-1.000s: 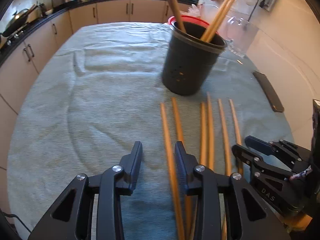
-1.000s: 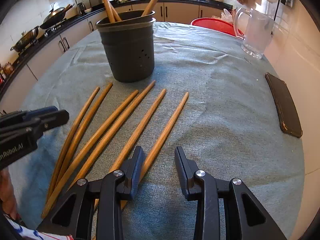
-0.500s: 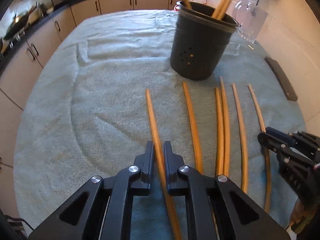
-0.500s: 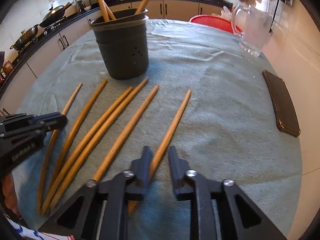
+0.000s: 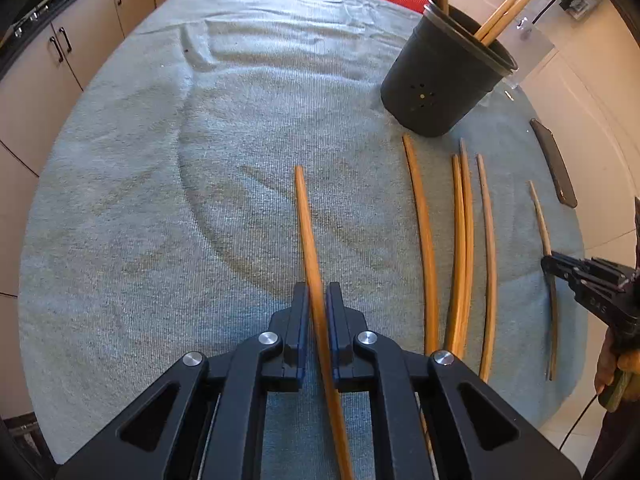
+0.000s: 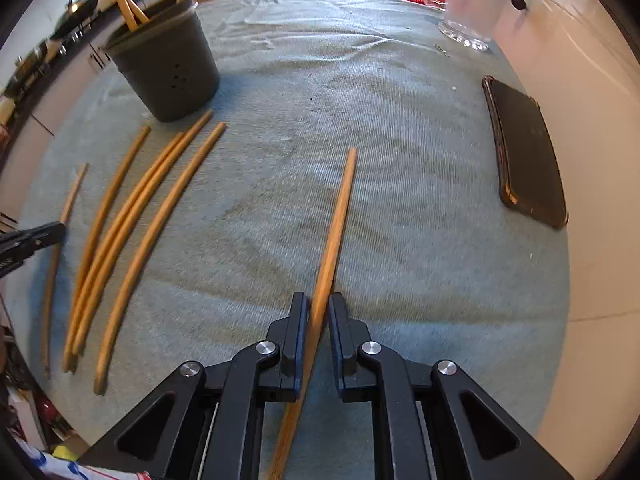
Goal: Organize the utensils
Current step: 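Grasp another chopstick with each gripper, then lift both held chopsticks upright and carry them over the black holder, then lower both chopsticks into the black holder and open both grippers, then move both open grippers back to the remaining chopsticks on the towel, then close the left gripper on a chopstick while the right gripper grasps another, then lift both held chopsticks upright and carry them over the black holder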
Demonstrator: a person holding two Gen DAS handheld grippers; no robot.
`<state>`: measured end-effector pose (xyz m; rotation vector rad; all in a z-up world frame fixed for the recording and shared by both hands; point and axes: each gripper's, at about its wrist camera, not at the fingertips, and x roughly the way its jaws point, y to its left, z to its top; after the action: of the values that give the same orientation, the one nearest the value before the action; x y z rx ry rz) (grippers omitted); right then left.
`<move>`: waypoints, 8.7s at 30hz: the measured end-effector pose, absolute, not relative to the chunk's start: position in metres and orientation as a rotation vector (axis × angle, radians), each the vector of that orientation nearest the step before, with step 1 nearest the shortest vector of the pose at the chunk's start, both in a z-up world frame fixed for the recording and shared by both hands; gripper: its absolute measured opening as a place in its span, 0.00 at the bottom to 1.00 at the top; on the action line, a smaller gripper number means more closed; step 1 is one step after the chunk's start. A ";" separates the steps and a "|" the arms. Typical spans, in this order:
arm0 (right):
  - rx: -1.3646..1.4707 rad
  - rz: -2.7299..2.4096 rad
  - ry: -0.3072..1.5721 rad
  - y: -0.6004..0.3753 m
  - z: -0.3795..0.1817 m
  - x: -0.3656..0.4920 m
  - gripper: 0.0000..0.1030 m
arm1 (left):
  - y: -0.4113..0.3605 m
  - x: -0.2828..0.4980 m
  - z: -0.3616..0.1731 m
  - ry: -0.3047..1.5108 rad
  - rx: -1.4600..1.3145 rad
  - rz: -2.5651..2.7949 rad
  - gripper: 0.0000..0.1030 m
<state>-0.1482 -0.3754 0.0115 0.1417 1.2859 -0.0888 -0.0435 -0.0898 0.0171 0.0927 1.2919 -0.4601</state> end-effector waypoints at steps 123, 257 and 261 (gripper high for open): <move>0.293 -0.146 0.274 -0.320 0.173 -0.155 0.63 | -0.064 -0.116 0.196 0.481 -0.153 -0.301 0.66; 0.061 -0.048 1.380 -0.351 0.011 -0.085 0.10 | -0.189 -0.015 0.016 1.317 0.184 -0.533 0.06; 0.092 -0.043 1.292 -0.350 0.014 -0.100 0.07 | -0.164 -0.032 0.038 1.192 0.158 -0.516 0.06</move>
<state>-0.1003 -0.3504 0.0142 0.0918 1.2920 -0.0434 -0.0319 -0.1641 0.0376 0.1579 1.1919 -0.5159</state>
